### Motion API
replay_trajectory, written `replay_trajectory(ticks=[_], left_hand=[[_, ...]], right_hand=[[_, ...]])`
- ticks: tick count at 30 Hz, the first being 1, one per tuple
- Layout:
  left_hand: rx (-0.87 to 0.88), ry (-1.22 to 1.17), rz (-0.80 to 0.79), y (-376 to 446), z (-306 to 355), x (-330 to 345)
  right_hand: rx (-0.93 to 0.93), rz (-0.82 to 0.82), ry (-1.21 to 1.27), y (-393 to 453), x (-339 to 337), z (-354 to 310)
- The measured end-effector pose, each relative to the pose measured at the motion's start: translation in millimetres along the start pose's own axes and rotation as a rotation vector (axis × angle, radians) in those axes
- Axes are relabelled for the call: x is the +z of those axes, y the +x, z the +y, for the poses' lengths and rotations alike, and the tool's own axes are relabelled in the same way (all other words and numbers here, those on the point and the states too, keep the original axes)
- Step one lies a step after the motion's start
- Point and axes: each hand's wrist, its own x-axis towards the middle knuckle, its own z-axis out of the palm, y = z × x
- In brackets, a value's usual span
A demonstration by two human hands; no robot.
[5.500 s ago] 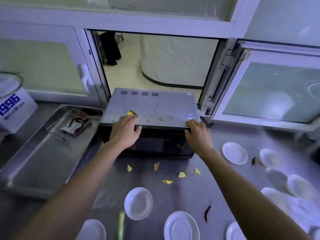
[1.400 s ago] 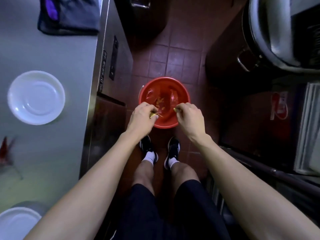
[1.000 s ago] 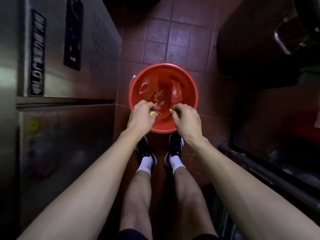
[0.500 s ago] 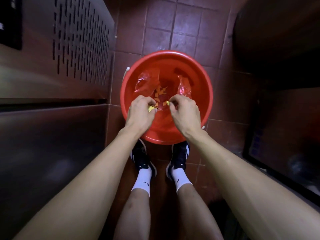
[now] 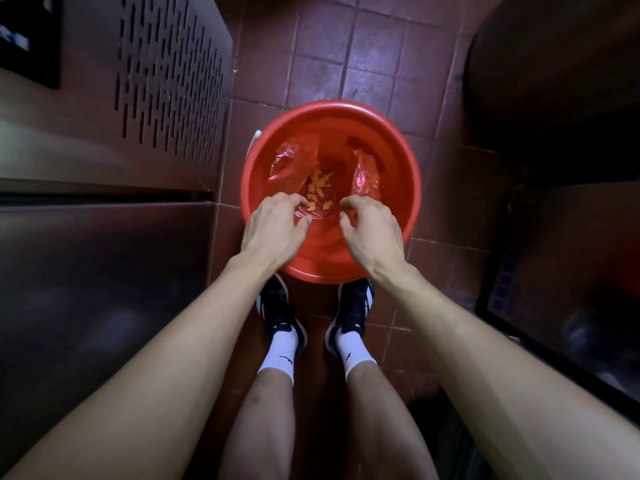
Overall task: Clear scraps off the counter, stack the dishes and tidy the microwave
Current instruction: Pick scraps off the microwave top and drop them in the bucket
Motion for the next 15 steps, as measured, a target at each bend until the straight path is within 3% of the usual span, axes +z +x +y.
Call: replay_trajectory(ticks=[8,15], left_hand=[[0.067,0.202,-0.131,-55,38,-76],[0.067,0.199,-0.112,-134,83,-175]], right_hand=[[-0.087,-0.139,-0.188,-42,-74,-44],[-0.112,-0.140,-0.240,-104,-171,-107]])
